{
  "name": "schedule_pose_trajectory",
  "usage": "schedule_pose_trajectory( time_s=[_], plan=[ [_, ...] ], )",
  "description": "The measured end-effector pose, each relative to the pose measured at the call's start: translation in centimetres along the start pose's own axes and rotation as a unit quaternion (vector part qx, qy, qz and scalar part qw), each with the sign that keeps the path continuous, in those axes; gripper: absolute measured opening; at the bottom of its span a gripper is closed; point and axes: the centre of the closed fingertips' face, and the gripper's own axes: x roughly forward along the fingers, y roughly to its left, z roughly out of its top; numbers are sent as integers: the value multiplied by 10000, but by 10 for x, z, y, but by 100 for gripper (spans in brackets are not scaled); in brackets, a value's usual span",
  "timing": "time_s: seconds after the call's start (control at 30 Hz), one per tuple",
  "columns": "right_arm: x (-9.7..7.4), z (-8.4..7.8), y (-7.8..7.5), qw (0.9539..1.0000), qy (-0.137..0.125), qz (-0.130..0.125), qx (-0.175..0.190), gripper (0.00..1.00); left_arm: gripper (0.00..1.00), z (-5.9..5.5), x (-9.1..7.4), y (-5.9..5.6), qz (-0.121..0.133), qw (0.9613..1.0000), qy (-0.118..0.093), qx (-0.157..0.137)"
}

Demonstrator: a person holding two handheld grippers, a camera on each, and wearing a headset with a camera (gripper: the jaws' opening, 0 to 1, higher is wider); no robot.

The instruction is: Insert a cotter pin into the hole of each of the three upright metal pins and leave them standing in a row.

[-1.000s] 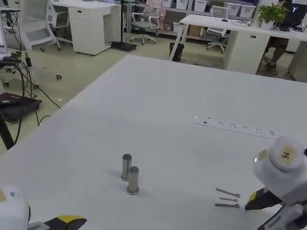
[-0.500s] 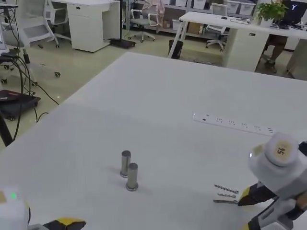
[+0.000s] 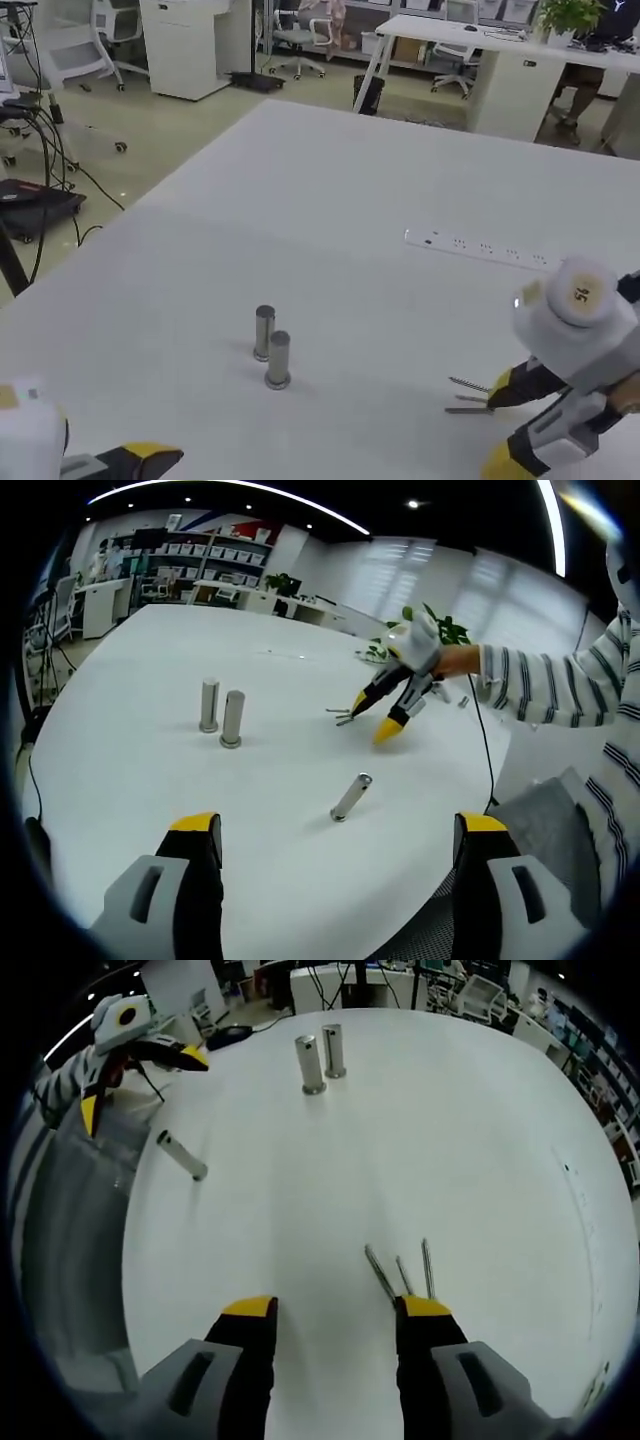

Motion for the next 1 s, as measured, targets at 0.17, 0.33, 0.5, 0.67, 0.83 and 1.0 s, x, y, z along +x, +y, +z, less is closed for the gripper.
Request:
schedule_pose_trajectory(
  time_s=[0.17,0.33,0.5,0.67,0.83,1.0],
  plan=[
    [2,6,-5,9999,-44,-37,-85,44,96,-1,-1,-1,-31,10000,9,18],
    [5,12,-8,9999,-75,-29,-86,40,95,-3,-1,-1,-66,10000,31,30],
    [9,15,-13,10000,-83,-7,-21,38,95,-6,-1,-2,-88,9999,69,16],
    [10,17,-18,10000,-77,-57,-14,36,95,-7,-1,-1,-70,9999,113,26],
    [9,21,-23,9999,-139,-62,68,29,95,-9,0,-1,-80,9999,136,14],
    [9,20,-25,9998,-86,-110,144,25,94,-9,1,-2,-130,9998,142,-3]
  ],
)
